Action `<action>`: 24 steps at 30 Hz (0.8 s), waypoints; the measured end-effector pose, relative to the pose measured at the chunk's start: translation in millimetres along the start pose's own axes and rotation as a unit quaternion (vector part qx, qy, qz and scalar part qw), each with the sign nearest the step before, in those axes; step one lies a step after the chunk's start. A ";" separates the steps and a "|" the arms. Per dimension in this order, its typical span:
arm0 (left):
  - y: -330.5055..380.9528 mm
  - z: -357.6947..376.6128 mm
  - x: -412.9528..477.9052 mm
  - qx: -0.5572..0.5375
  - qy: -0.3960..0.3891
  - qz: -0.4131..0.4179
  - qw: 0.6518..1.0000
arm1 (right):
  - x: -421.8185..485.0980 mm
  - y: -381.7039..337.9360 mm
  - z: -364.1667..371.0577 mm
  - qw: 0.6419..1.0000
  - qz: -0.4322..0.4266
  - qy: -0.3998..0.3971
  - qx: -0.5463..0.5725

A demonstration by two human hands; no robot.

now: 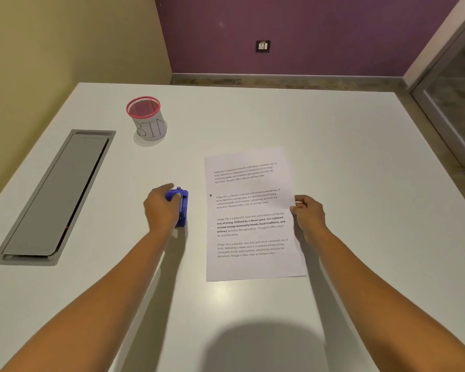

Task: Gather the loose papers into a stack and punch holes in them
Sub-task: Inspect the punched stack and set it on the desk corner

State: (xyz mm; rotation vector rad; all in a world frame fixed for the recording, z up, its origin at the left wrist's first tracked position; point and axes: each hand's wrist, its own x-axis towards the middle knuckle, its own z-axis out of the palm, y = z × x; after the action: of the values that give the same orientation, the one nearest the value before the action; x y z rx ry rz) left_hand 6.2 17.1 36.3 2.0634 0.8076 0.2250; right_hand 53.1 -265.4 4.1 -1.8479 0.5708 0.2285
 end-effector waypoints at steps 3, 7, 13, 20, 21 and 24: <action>12.7 12.9 -14.2 -0.056 -0.072 0.030 0.995 | -6.8 -5.6 -7.8 0.997 -0.038 -0.038 0.057; 21.4 20.4 -28.6 -0.168 -0.169 -0.016 0.971 | -20.2 -17.5 -21.6 0.984 -0.085 -0.073 0.140; 36.0 5.4 -41.0 -0.259 -0.192 0.040 0.946 | -38.5 -32.2 -40.8 0.974 -0.146 -0.043 0.170; 48.4 -2.1 -63.7 -0.272 -0.101 0.119 0.950 | -67.0 -34.2 -53.0 0.960 -0.217 0.014 0.178; 48.0 -2.1 -68.2 -0.276 -0.092 0.122 0.949 | -70.6 -33.2 -54.0 0.958 -0.222 0.017 0.182; 43.1 0.5 -79.2 -0.286 -0.085 0.116 0.947 | -80.2 -28.4 -57.8 0.957 -0.226 0.013 0.182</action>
State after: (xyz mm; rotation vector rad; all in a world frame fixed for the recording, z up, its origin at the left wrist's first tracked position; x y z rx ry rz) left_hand -34.8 -49.6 80.9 1.5913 0.3338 0.3586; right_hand -9.3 -290.2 82.0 -1.5691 0.1779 -0.1965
